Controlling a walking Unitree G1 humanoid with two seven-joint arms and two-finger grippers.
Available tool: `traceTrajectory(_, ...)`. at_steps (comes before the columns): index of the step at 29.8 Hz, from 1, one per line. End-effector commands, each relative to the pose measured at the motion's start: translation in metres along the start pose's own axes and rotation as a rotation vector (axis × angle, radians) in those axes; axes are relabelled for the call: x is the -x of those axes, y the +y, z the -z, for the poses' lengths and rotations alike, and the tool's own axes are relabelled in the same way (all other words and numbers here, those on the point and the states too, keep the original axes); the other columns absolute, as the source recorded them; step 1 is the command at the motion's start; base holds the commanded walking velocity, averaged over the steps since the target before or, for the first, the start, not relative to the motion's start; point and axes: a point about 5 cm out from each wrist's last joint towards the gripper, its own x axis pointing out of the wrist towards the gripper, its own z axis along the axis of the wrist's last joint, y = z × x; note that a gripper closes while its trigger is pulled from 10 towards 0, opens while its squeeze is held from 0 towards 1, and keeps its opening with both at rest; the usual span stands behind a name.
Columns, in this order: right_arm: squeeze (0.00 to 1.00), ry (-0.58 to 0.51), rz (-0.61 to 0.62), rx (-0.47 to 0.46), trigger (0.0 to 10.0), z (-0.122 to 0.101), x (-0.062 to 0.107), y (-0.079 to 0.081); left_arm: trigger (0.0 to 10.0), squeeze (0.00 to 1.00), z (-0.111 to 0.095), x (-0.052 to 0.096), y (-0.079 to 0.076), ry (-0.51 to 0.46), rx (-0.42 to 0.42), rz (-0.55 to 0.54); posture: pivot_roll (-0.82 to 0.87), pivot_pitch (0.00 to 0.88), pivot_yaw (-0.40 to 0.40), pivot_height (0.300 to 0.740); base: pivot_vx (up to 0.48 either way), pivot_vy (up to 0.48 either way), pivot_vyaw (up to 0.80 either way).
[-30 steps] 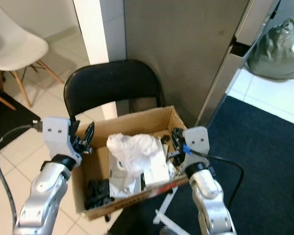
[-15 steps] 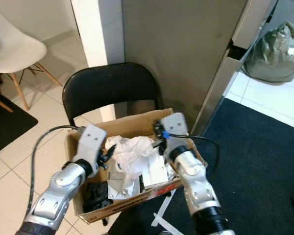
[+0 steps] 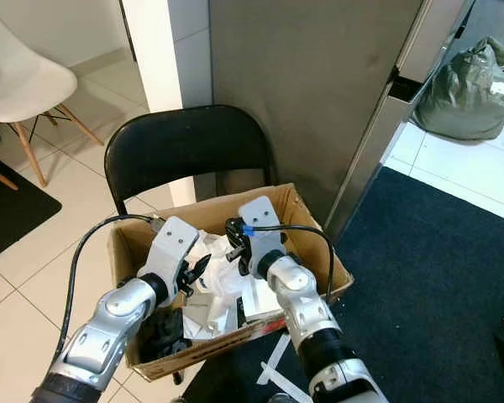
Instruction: Picking trash to rubbish bin
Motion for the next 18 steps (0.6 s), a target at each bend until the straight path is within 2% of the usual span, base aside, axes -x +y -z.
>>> traceTrajectory(1, 0.00, 0.004, 0.010, -0.021, 10.0, 0.004, 0.000, -0.001, 10.0, 0.00, 0.005, 0.002, -0.005, 0.026, -0.001, 0.016, 0.01, 0.175, -0.081, 0.740, 0.000, 0.000, 0.00)
traceTrajectory(2, 0.00, 0.003, 0.008, -0.028, 10.0, 0.004, -0.001, -0.001, 10.0, 0.00, 0.005, 0.002, -0.005, 0.028, -0.002, 0.017, 0.01, 0.175, -0.081, 0.740, 0.000, 0.000, 0.00)
traceTrajectory(3, 1.00, 0.000, 0.010, -0.036, 10.0, 0.004, -0.001, -0.002, 10.0, 0.00, 0.005, 0.002, -0.005, 0.029, -0.004, 0.017, 0.01, 0.174, -0.083, 0.740, 0.000, 0.000, 0.00)
traceTrajectory(7, 1.00, -0.019, 0.062, -0.034, 10.0, 0.002, -0.003, -0.008, 10.0, 0.00, 0.004, 0.001, -0.005, 0.029, -0.008, 0.014, 0.01, 0.171, -0.081, 0.740, 0.000, 0.000, 0.00)
traceTrajectory(8, 0.39, -0.028, 0.092, -0.039, 10.0, 0.001, -0.002, -0.011, 10.0, 0.00, 0.004, 0.001, -0.004, 0.028, -0.010, 0.012, 0.01, 0.170, -0.081, 0.740, 0.000, 0.000, 0.00)
traceTrajectory(9, 0.00, -0.038, 0.119, -0.046, 10.0, 0.000, -0.002, -0.015, 10.0, 0.00, 0.003, 0.000, -0.004, 0.027, -0.012, 0.010, 0.01, 0.170, -0.080, 0.740, 0.000, 0.000, 0.00)
traceTrajectory(14, 0.00, -0.060, 0.168, -0.052, 10.0, -0.003, 0.001, -0.023, 10.0, 0.00, 0.002, 0.000, -0.002, 0.022, -0.018, -0.008, 0.01, 0.167, -0.079, 0.740, 0.000, 0.000, 0.00)
traceTrajectory(15, 0.00, -0.086, 0.195, -0.032, 10.0, -0.004, 0.008, -0.031, 10.0, 0.00, 0.002, 0.001, 0.003, 0.009, -0.021, -0.070, 0.00, 0.162, -0.079, 0.740, 0.000, 0.000, 0.00)
traceTrajectory(16, 0.00, -0.086, 0.195, -0.032, 10.0, -0.004, 0.008, -0.031, 10.0, 0.00, 0.002, 0.001, 0.003, 0.009, -0.021, -0.070, 0.00, 0.162, -0.079, 0.740, 0.000, 0.000, 0.00)
traceTrajectory(18, 0.00, -0.109, 0.228, -0.027, 10.0, -0.004, 0.019, -0.038, 10.0, 0.00, 0.000, 0.003, 0.011, -0.010, -0.004, -0.156, 0.00, 0.161, -0.078, 0.740, 0.000, 0.000, 0.00)
